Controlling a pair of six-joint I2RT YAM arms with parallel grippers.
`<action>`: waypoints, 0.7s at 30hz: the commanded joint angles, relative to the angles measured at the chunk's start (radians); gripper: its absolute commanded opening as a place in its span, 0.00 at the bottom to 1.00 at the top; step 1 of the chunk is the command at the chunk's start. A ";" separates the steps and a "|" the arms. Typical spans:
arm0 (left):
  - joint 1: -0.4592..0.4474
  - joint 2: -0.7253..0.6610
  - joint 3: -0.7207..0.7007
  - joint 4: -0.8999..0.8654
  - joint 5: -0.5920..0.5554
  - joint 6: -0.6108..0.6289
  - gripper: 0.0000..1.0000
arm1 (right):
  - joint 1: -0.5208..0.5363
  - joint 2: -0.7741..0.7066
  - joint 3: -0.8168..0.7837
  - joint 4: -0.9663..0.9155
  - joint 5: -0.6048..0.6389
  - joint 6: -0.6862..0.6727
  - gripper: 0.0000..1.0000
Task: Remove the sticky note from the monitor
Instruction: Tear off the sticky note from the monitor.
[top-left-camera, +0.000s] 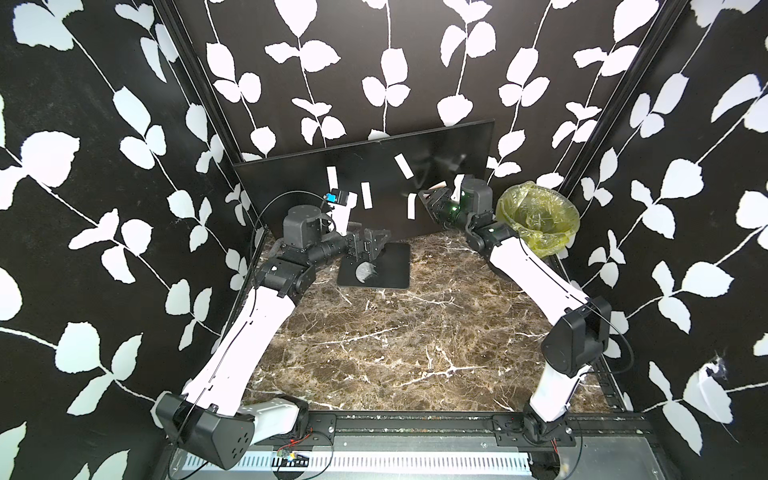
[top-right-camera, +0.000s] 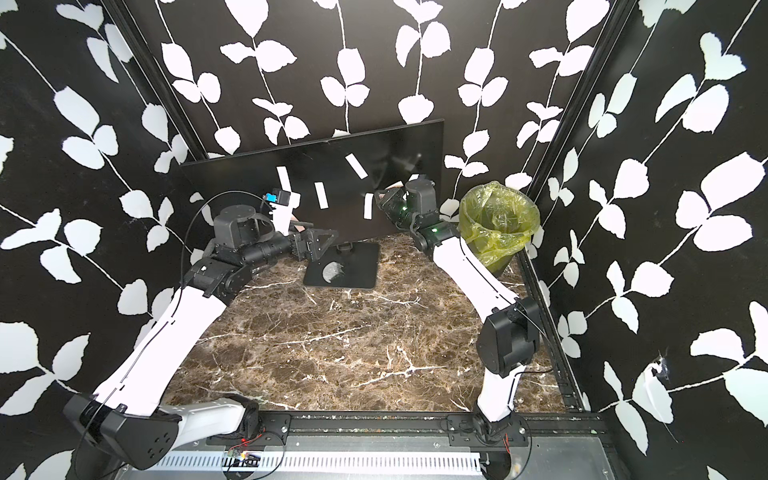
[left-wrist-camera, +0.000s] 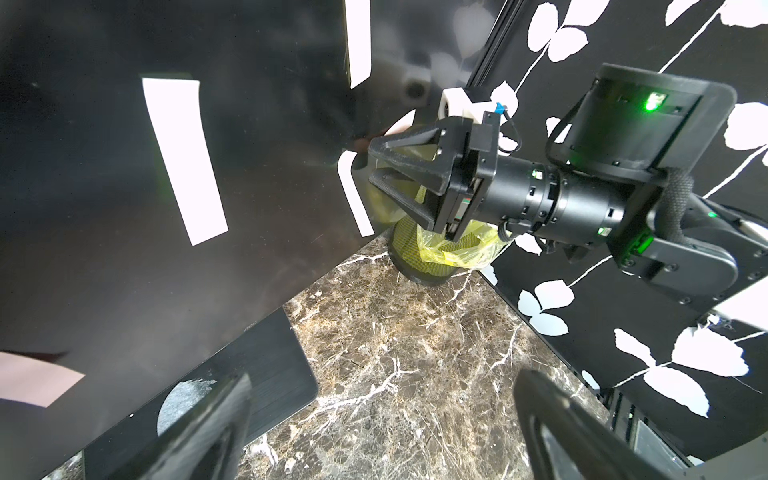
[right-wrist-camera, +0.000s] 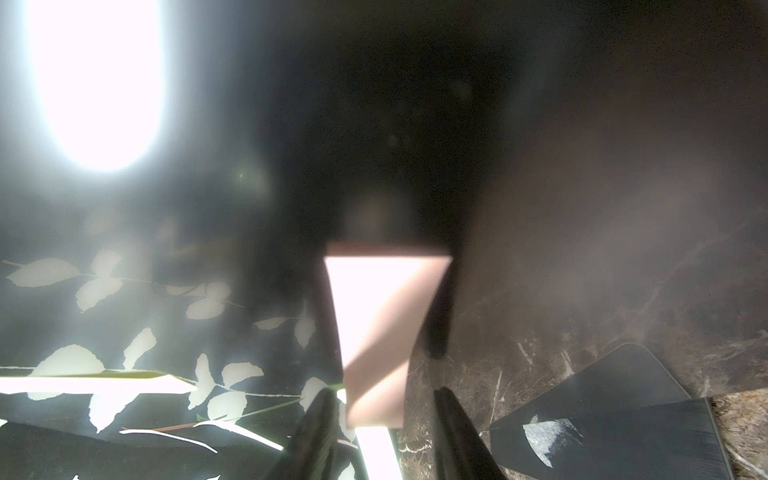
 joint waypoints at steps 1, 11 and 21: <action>-0.005 -0.037 -0.010 -0.004 -0.002 0.020 0.99 | -0.001 0.013 0.035 0.058 0.003 0.004 0.38; -0.005 -0.035 -0.015 -0.004 -0.003 0.022 0.99 | -0.011 0.019 0.027 0.066 0.005 0.018 0.31; -0.005 -0.034 -0.015 -0.010 -0.006 0.027 0.99 | -0.013 0.006 0.012 0.077 0.002 0.017 0.16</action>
